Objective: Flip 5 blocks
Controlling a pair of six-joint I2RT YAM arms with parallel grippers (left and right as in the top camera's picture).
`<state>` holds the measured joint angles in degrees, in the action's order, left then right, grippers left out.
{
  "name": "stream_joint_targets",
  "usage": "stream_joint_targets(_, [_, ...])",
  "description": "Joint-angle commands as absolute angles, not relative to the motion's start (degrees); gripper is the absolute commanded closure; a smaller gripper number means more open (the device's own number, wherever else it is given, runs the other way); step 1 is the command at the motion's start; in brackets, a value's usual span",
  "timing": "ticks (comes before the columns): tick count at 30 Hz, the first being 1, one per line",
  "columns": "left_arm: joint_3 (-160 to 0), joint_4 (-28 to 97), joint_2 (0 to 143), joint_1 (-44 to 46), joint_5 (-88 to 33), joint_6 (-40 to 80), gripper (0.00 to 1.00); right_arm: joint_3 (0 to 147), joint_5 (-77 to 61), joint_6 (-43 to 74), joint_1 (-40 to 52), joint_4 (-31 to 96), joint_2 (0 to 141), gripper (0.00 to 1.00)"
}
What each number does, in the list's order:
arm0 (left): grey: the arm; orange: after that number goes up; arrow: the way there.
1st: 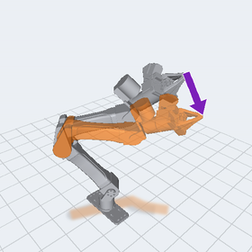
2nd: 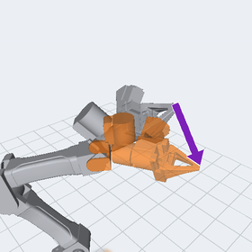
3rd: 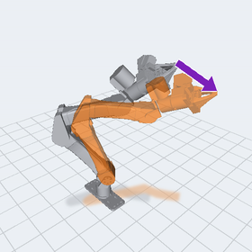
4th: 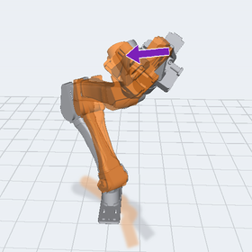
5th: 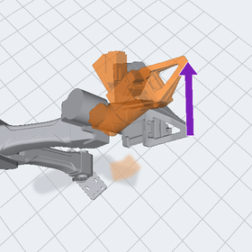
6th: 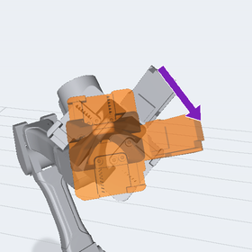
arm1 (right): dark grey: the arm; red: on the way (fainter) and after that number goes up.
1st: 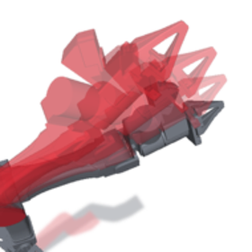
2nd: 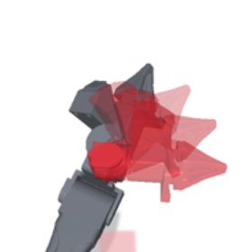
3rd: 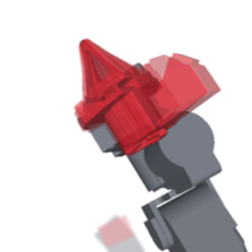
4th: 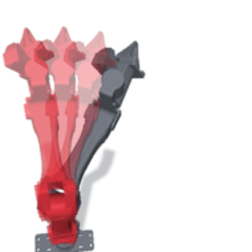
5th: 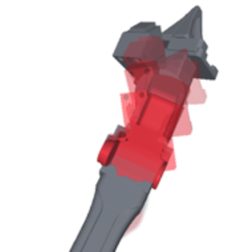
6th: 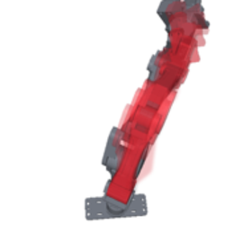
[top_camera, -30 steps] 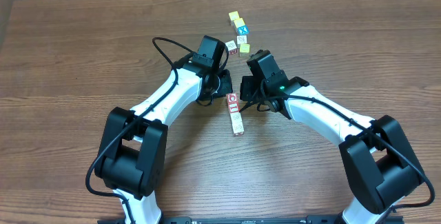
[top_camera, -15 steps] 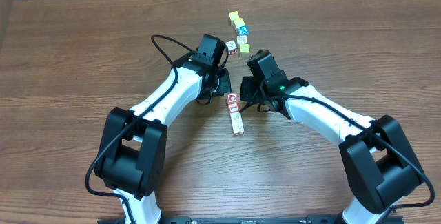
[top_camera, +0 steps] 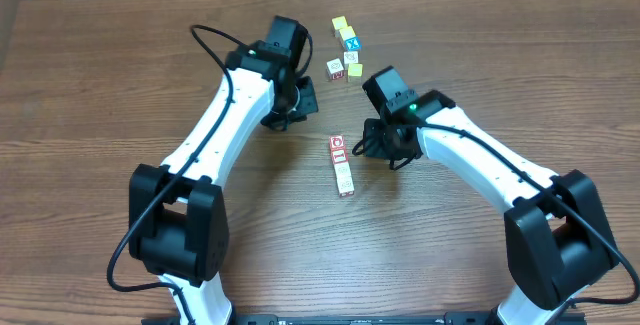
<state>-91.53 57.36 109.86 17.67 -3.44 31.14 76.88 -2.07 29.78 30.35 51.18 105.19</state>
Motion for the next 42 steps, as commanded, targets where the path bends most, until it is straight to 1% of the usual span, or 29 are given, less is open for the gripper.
stream_joint_targets(1, [-93.91, 57.78, 103.22, 16.05, -0.34, 30.26, 0.96, 81.73, -1.08, 29.54, 30.13, 53.78, 99.57, 0.96])
stream_joint_targets(7, [-93.91, 60.84, 92.55, 11.92, 0.58, 33.12, 0.96, 82.76, 2.02, 28.77, 27.59, 56.05, 94.32, 0.96])
stream_joint_targets(11, [-93.91, 64.27, 87.72, 7.79, 0.67, 33.23, 0.96, 82.76, 2.09, 22.24, 22.96, 56.36, 92.99, 0.96])
stream_joint_targets(12, [-93.91, 64.95, 87.26, 7.01, 0.69, 33.23, 0.95, 82.76, 2.13, 20.56, 21.82, 56.64, 93.01, 0.93])
stream_joint_targets(13, [-93.91, 65.82, 87.00, 6.09, 0.69, 33.23, 0.89, 82.76, 2.11, 19.51, 20.99, 56.77, 93.01, 0.89])
stream_joint_targets(14, [-93.91, 66.57, 86.96, 5.26, 0.64, 33.23, 0.76, 82.74, 2.13, 18.48, 19.59, 56.82, 93.01, 0.84])
stream_joint_targets(15, [-93.86, 67.26, 87.00, 4.60, 0.67, 33.23, 0.67, 82.74, 2.11, 17.98, 18.74, 56.77, 93.01, 0.84])
stream_joint_targets(16, [-93.80, 67.66, 87.22, 4.21, 0.67, 33.21, 0.64, 82.74, 2.11, 17.89, 17.93, 56.75, 93.01, 0.84])
stream_joint_targets(17, [-93.80, 68.25, 87.37, 3.90, 0.64, 33.21, 0.58, 82.74, 2.09, 17.91, 16.91, 56.75, 93.01, 0.82])
stream_joint_targets(18, [-93.80, 68.58, 87.55, 3.79, 0.64, 33.21, 0.44, 82.74, 2.09, 17.91, 16.14, 56.77, 93.01, 0.73])
stream_joint_targets(19, [-93.80, 68.73, 87.66, 3.79, 0.64, 33.21, 0.34, 82.74, 2.09, 17.91, 15.70, 56.82, 93.01, 0.63])
stream_joint_targets(20, [-93.80, 69.06, 87.74, 3.79, 0.62, 33.23, 0.11, 82.74, 2.09, 17.91, 14.90, 57.25, 93.01, 0.22])
stream_joint_targets(21, [-93.80, 69.23, 87.74, 3.81, 0.62, 33.21, 0.00, 82.74, 2.11, 17.91, 14.44, 57.76, 93.01, 0.00])
stream_joint_targets(42, [-93.80, 69.19, 87.74, 3.79, 0.62, 33.23, 0.00, 82.74, 2.09, 17.93, 14.06, 58.81, 93.01, 0.00])
